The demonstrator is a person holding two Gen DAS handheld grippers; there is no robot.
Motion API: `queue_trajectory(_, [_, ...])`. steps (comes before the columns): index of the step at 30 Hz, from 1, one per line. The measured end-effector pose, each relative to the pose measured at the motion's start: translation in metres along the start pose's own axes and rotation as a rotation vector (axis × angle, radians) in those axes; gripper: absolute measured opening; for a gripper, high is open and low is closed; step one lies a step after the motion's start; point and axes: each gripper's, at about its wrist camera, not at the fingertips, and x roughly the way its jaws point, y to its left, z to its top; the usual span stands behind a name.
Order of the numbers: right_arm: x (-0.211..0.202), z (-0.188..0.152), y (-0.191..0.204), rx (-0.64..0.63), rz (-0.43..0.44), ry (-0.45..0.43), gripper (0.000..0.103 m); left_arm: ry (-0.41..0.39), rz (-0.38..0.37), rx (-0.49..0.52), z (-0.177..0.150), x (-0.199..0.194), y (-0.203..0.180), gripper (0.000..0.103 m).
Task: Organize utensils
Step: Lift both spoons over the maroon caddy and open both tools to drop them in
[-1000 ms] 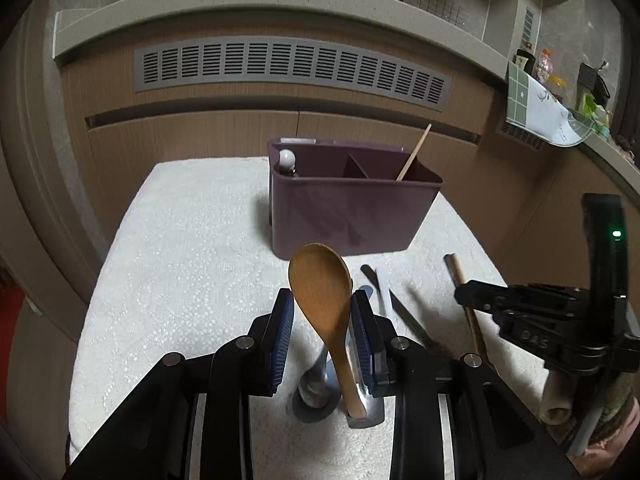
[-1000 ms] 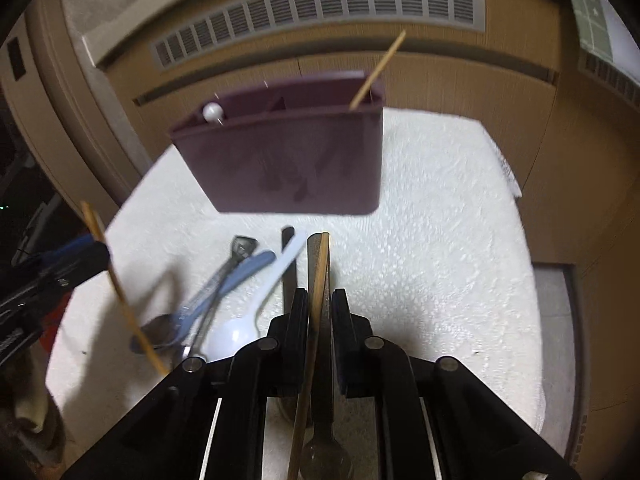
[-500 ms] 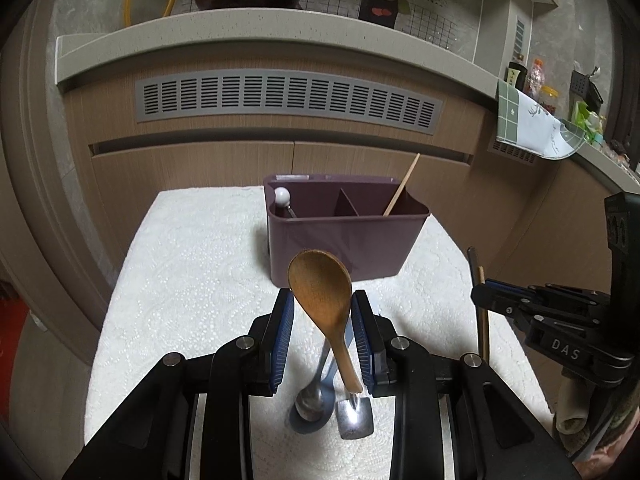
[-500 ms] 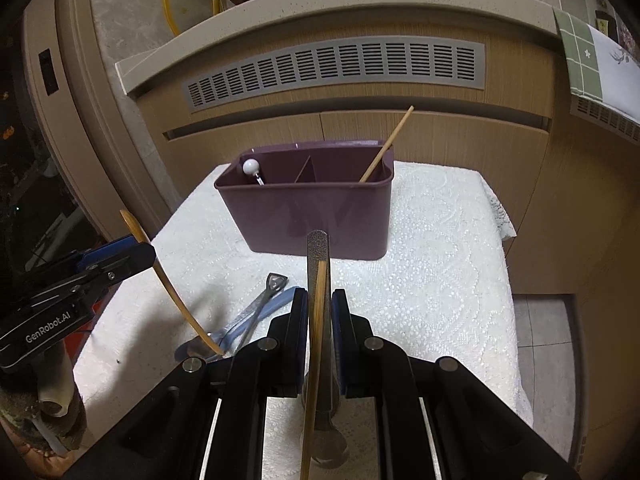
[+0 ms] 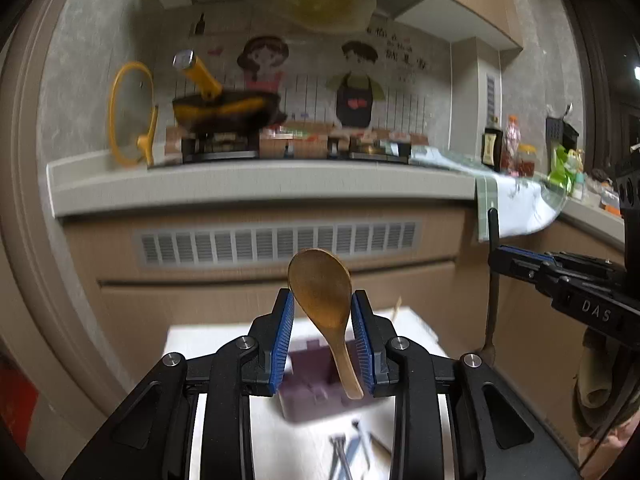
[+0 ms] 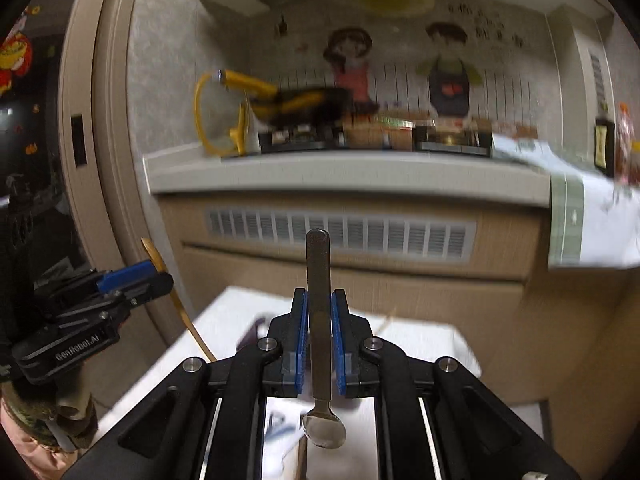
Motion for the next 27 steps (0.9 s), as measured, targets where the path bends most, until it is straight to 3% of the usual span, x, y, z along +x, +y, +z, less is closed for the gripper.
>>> queue_trajectory(5, [0.029,0.014,-0.001,-0.035,-0.047,-0.050,0.011,-0.017,0.003,0.018,0.013,0.030,0.005,0.031])
queue_trajectory(13, [0.108,-0.007,-0.018,0.028,-0.033,0.011,0.011,0.080,-0.007,-0.016,-0.012,0.097,0.018,0.031])
queue_trajectory(22, [0.177,-0.056,-0.030,0.056,-0.026,0.142,0.011,0.219,-0.005,-0.030,-0.058,0.160,0.027,0.031])
queue_trajectory(24, [0.185,-0.066,-0.032,0.060,-0.013,0.183,0.011,0.266,-0.017,-0.044,-0.070,0.172,0.029,0.032])
queue_trajectory(25, [0.191,-0.072,-0.032,0.056,-0.003,0.218,0.011,0.297,-0.022,-0.054,-0.077,0.179,0.030,0.038])
queue_trajectory(26, [0.195,-0.077,-0.032,0.051,0.003,0.244,0.017,0.311,-0.025,-0.058,-0.082,0.182,0.030,0.046])
queue_trajectory(27, [0.199,-0.083,-0.030,0.036,-0.004,0.274,0.031,0.321,-0.026,-0.062,-0.088,0.184,0.031,0.048])
